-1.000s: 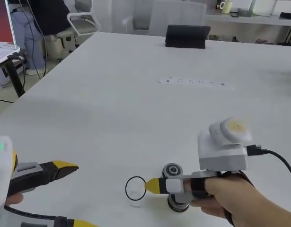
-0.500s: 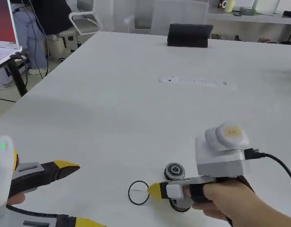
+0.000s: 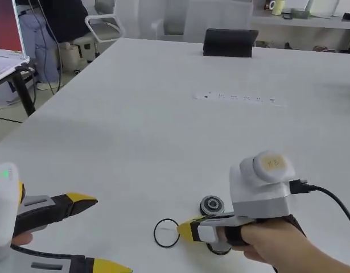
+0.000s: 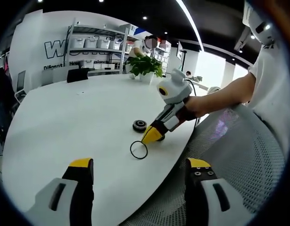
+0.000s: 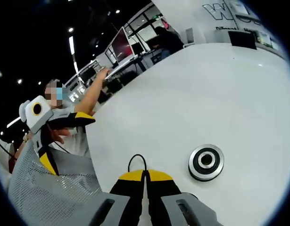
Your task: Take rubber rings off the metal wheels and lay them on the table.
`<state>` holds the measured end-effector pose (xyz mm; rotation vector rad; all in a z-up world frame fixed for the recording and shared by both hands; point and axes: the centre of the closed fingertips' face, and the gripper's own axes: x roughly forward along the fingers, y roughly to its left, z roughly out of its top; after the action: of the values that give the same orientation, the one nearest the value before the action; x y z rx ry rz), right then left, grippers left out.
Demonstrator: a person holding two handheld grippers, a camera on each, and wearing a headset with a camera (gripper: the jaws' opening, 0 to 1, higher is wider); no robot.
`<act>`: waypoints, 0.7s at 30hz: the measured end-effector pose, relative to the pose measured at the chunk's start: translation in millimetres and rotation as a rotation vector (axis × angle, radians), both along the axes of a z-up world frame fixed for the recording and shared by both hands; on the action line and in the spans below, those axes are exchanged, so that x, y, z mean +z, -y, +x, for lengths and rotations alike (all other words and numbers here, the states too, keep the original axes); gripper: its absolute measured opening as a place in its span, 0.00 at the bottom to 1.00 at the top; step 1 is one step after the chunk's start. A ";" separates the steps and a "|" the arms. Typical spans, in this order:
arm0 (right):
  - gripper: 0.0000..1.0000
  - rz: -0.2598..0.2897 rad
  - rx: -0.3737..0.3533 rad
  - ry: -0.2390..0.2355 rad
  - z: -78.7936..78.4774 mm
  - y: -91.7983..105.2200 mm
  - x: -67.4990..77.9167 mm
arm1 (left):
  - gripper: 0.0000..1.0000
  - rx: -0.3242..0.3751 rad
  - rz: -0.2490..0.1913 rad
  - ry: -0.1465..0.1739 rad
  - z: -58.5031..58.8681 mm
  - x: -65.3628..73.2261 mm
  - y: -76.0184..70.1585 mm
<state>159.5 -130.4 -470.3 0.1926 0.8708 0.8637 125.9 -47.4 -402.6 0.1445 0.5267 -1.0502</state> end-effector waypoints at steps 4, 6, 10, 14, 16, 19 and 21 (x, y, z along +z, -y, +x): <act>0.01 -0.005 0.001 0.010 0.8 -0.2 1.3 | 0.77 -0.002 0.006 -0.001 -0.1 -0.6 0.0; 0.04 -0.019 0.001 0.028 1.6 -0.3 2.8 | 0.76 0.000 0.005 -0.003 0.1 -0.6 0.0; 0.07 -0.025 0.005 0.048 3.1 -0.4 6.0 | 0.76 0.006 0.004 -0.001 0.9 -0.5 -0.5; 0.08 -0.026 0.003 0.055 5.0 1.0 9.3 | 0.76 0.000 0.011 -0.006 -0.2 -1.8 -0.1; 0.09 -0.029 0.001 0.059 5.4 2.1 11.6 | 0.76 -0.003 0.013 -0.008 -0.6 -2.1 0.1; 0.10 -0.019 0.004 0.080 5.7 1.3 22.1 | 0.76 -0.006 0.012 -0.007 -1.0 -1.9 0.7; 0.10 -0.016 0.011 0.103 6.1 0.9 29.8 | 0.76 -0.009 0.014 -0.009 -1.6 -2.4 0.8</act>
<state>165.6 -131.2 -440.5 0.1284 0.7831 0.8696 124.3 -48.2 -405.0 0.1544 0.5425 -1.0569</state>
